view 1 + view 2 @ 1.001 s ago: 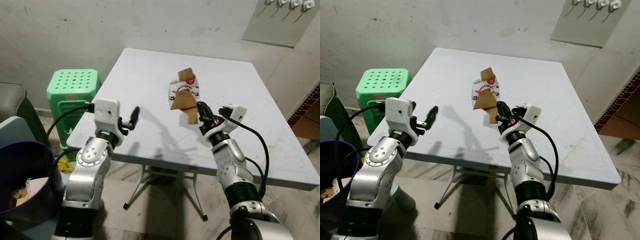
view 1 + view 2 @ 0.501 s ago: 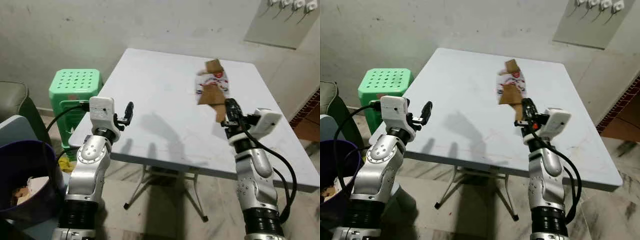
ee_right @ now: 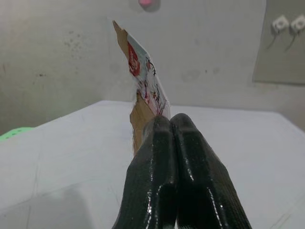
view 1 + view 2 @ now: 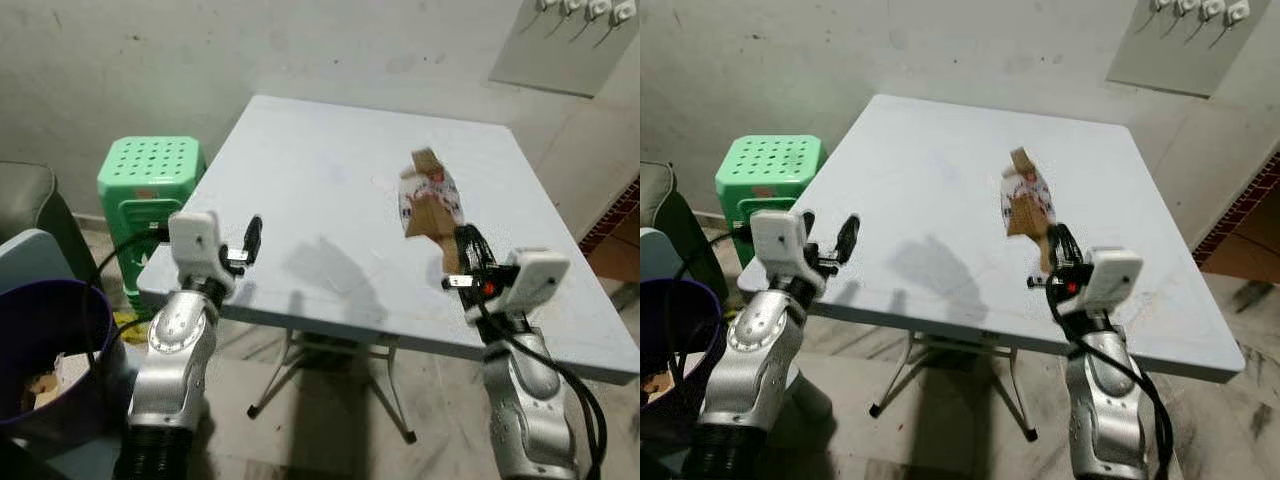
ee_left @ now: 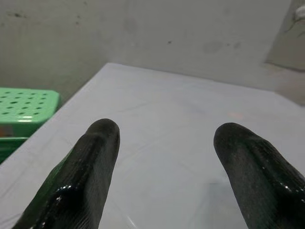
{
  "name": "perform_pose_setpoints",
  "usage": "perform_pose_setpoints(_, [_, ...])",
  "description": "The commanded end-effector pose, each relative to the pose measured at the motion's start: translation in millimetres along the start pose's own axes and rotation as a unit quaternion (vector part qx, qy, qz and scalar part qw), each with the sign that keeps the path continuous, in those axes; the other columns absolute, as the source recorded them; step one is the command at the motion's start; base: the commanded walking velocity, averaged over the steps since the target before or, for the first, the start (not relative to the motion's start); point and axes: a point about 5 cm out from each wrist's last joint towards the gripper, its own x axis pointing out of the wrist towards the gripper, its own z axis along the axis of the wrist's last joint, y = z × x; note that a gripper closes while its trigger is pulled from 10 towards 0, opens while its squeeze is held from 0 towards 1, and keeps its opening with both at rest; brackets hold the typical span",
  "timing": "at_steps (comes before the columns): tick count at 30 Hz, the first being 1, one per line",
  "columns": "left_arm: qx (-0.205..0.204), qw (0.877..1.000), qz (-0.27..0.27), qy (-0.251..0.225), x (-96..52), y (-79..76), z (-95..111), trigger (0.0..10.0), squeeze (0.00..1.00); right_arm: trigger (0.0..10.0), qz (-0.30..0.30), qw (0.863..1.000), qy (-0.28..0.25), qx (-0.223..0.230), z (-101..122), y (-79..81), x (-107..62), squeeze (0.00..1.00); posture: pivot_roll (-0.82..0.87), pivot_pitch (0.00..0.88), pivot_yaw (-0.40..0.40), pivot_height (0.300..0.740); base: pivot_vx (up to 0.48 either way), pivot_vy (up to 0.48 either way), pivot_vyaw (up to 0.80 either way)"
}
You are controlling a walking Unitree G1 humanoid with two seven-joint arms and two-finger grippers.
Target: Picking trash to rubbish bin
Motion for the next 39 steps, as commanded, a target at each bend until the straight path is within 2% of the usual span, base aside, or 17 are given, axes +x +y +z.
perform_pose_setpoints(1, [-0.007, 1.000, -0.014, -0.016, -0.2, -5.2, 9.0, 10.0, 0.00, 10.0, 0.011, 1.000, -0.012, -0.008, 9.2, 3.0, 0.8, 0.00, 0.02, 0.000, -0.090, 0.740, 0.000, 0.000, 0.00])
perform_pose_setpoints(7, [-0.003, 1.000, -0.017, -0.024, 1.0, -6.6, 12.3, 10.0, 0.00, 10.0, 0.015, 1.000, -0.009, -0.008, 9.4, 9.4, 4.1, 0.00, 0.02, 0.000, -0.097, 0.740, 0.000, 0.000, 0.00])
perform_pose_setpoints(12, [0.002, 1.000, -0.008, -0.029, 2.2, -0.7, 16.7, 10.0, 0.00, 10.0, 0.013, 0.999, -0.002, -0.032, 8.4, 10.6, 5.2, 0.00, 0.03, 0.000, -0.101, 0.740, 0.000, 0.000, 0.00])
perform_pose_setpoints(39, [0.008, 1.000, -0.002, -0.026, 4.4, 4.7, 18.9, 10.0, 0.00, 10.0, 0.012, 0.999, 0.017, -0.038, 3.0, 12.8, 6.0, 0.00, 0.03, 0.000, -0.095, 0.740, 0.000, 0.000, 0.80])
